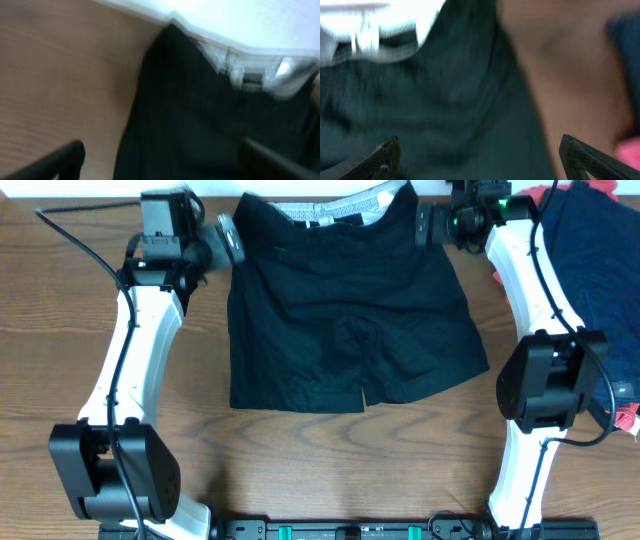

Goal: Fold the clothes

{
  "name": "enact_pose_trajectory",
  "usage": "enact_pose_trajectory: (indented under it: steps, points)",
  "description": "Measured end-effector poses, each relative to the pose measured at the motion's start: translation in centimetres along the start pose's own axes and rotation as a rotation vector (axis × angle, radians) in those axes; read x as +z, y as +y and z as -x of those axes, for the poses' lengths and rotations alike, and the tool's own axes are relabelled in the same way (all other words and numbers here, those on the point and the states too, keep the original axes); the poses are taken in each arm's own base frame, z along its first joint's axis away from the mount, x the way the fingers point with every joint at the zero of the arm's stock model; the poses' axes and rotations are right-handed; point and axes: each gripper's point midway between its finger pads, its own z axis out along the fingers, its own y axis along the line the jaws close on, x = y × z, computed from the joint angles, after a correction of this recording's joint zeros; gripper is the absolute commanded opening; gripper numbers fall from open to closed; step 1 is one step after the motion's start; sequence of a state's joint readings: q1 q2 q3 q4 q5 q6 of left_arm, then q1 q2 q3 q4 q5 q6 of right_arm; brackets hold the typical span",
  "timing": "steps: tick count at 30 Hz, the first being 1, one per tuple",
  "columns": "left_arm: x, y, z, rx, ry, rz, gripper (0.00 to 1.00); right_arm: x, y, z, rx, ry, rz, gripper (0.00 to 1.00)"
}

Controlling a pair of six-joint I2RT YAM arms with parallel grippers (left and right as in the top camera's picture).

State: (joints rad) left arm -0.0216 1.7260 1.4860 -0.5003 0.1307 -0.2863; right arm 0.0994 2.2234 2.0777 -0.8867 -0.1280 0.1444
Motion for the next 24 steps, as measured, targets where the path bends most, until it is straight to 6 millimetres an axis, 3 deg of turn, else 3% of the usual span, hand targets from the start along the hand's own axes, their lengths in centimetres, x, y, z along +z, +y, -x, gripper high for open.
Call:
enact_pose_trajectory:
  steps: [4, 8, 14, 21, 24]
  points:
    - [-0.2, 1.7, -5.4, 0.017, 0.218, 0.074, 0.98, -0.3, 0.7, -4.4, -0.012, 0.177, 0.005, 0.95]
    - [-0.8, 2.7, -8.2, 0.047, 0.339, 0.112, 0.98, -0.7, 2.2, -7.3, -0.052, 0.287, 0.018, 0.89]
    - [-1.1, 3.1, -9.3, 0.118, 0.395, 0.114, 0.98, 0.4, 5.5, -10.3, -0.129, 0.356, 0.049, 0.88]
    - [0.2, 4.0, -11.4, 0.161, 0.489, 0.128, 0.98, 3.2, 8.9, -15.8, -0.199, 0.45, 0.104, 0.83]
    - [0.9, 4.4, -12.3, 0.169, 0.525, 0.134, 0.98, 3.6, 9.8, -16.9, -0.213, 0.464, 0.119, 0.82]
